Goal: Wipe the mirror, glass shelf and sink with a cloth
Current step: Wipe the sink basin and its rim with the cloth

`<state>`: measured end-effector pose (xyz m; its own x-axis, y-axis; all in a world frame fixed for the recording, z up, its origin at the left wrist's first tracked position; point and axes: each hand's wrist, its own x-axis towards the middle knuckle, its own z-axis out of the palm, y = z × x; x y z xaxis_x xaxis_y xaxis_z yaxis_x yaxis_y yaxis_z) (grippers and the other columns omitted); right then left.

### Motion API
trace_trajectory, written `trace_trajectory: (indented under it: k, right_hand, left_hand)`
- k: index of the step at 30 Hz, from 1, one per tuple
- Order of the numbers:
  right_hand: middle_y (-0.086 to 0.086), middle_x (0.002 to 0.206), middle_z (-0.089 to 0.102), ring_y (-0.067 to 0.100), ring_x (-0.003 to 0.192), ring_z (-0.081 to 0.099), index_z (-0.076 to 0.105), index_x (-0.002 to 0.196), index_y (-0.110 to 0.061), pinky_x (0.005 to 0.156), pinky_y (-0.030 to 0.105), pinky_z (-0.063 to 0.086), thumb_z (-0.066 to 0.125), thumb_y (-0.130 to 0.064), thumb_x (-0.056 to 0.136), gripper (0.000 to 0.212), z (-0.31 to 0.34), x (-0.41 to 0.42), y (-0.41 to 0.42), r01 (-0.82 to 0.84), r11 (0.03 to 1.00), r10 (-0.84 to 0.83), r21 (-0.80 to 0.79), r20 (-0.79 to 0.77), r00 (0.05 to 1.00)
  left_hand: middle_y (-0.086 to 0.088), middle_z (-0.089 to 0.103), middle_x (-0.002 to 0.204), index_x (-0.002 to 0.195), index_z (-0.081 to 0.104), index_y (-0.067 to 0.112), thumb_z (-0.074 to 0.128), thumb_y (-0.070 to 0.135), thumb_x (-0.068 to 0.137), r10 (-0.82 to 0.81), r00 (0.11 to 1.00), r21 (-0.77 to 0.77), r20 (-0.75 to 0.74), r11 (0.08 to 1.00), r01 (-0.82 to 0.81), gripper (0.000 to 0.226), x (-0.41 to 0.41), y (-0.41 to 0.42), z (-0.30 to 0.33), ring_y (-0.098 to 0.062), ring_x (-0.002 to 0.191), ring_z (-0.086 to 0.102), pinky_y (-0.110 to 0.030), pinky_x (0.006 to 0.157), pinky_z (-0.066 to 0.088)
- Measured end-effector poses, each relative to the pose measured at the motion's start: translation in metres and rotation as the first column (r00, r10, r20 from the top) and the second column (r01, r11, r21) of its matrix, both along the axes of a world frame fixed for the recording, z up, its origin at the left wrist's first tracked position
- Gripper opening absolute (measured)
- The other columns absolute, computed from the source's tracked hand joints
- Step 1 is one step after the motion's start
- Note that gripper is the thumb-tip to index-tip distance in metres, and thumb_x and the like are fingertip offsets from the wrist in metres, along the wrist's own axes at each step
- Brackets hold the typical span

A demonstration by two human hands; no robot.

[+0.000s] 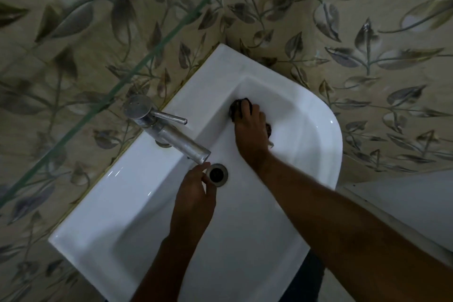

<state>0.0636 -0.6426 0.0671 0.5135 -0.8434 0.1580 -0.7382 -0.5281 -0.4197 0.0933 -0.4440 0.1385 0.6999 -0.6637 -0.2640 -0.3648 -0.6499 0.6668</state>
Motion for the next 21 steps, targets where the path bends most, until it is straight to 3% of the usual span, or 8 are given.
trace_trajectory:
  k: [2, 5, 8, 10, 13, 16, 19, 21]
  right_hand:
    - [0.020, 0.138, 0.043, 0.038, 0.106, 0.046, 0.043, 0.141, -0.002, 0.091, 0.052, 0.045, 0.036, -0.009, 0.097, 0.045, -0.007, -0.005, 0.002, -0.071, 0.997, 0.069, -0.034, -0.045, 0.997]
    - [0.015, 0.143, 0.036, 0.033, 0.112, 0.043, 0.037, 0.145, -0.007, 0.091, 0.049, 0.048, 0.043, -0.011, 0.097, 0.048, -0.015, -0.006, 0.034, -0.088, 0.981, 0.101, 0.173, -0.070, 0.992]
    - [0.014, 0.144, 0.033, 0.032, 0.112, 0.045, 0.040, 0.141, -0.008, 0.086, 0.048, 0.053, 0.055, -0.020, 0.095, 0.050, -0.023, -0.010, 0.080, -0.268, 0.937, 0.309, 0.226, -0.171, 0.936]
    - [0.012, 0.138, 0.037, 0.032, 0.107, 0.047, 0.036, 0.138, -0.014, 0.078, 0.049, 0.054, 0.053, -0.027, 0.097, 0.047, -0.017, -0.020, 0.106, -0.369, 0.889, 0.411, 0.272, -0.118, 0.904]
    - [0.013, 0.140, 0.039, 0.034, 0.112, 0.044, 0.039, 0.142, -0.012, 0.082, 0.048, 0.050, 0.030, -0.024, 0.097, 0.047, -0.015, -0.037, 0.111, -0.593, 0.761, 0.640, 0.263, -0.156, 0.752]
    - [0.013, 0.147, 0.038, 0.035, 0.120, 0.041, 0.045, 0.144, -0.014, 0.087, 0.046, 0.047, 0.048, -0.015, 0.096, 0.048, -0.010, -0.047, 0.079, -0.748, 0.610, 0.787, 0.261, -0.309, 0.534]
    - [0.006, 0.151, 0.035, 0.033, 0.124, 0.039, 0.044, 0.145, -0.022, 0.091, 0.039, 0.043, 0.048, -0.022, 0.100, 0.045, 0.010, -0.059, 0.033, -0.864, 0.458, 0.786, 0.209, -0.550, 0.284]
    - [0.006, 0.145, 0.041, 0.035, 0.125, 0.040, 0.051, 0.138, -0.023, 0.092, 0.042, 0.039, 0.044, -0.026, 0.102, 0.037, 0.021, -0.067, -0.015, -0.904, 0.416, 0.741, 0.100, -0.614, 0.273]
  left_hand:
    - [-0.005, 0.063, 0.124, 0.132, 0.054, 0.020, 0.058, 0.014, 0.094, 0.000, 1.000, -0.010, -0.004, 1.000, 0.000, 0.039, -0.003, -0.003, -0.002, -0.026, 0.109, 0.062, -0.046, 0.097, 0.051]
    - [-0.002, 0.063, 0.123, 0.129, 0.057, 0.019, 0.056, 0.012, 0.094, 0.048, 0.999, -0.047, -0.011, 0.998, -0.048, 0.035, -0.005, -0.001, -0.006, -0.021, 0.110, 0.061, -0.042, 0.098, 0.050]
    - [-0.002, 0.062, 0.128, 0.130, 0.057, 0.020, 0.053, 0.012, 0.096, 0.092, 0.996, -0.048, -0.004, 0.995, -0.092, 0.036, -0.006, 0.006, -0.010, -0.019, 0.113, 0.061, -0.032, 0.100, 0.048]
    - [-0.003, 0.060, 0.132, 0.131, 0.057, 0.016, 0.052, 0.011, 0.096, 0.121, 0.993, -0.053, 0.005, 0.991, -0.121, 0.036, -0.007, 0.011, -0.011, -0.018, 0.119, 0.057, -0.027, 0.101, 0.042]
    - [-0.006, 0.060, 0.132, 0.131, 0.057, 0.013, 0.053, 0.011, 0.096, 0.126, 0.992, -0.055, 0.000, 0.990, -0.126, 0.035, -0.010, 0.014, -0.012, -0.021, 0.121, 0.056, -0.031, 0.104, 0.043]
    - [-0.005, 0.062, 0.124, 0.127, 0.058, 0.013, 0.054, 0.010, 0.096, 0.081, 0.997, -0.038, -0.007, 0.996, -0.081, 0.032, -0.013, 0.011, -0.016, -0.022, 0.113, 0.059, -0.025, 0.095, 0.042]
    - [-0.004, 0.061, 0.125, 0.131, 0.055, 0.014, 0.054, 0.010, 0.094, 0.052, 0.998, -0.029, -0.040, 0.998, -0.054, 0.037, -0.017, 0.006, -0.016, -0.019, 0.107, 0.058, -0.024, 0.088, 0.041]
    - [-0.004, 0.059, 0.127, 0.133, 0.054, 0.013, 0.057, 0.009, 0.092, 0.058, 0.996, -0.035, -0.071, 0.998, -0.061, 0.041, -0.021, 0.003, -0.014, -0.020, 0.107, 0.058, -0.022, 0.087, 0.040]
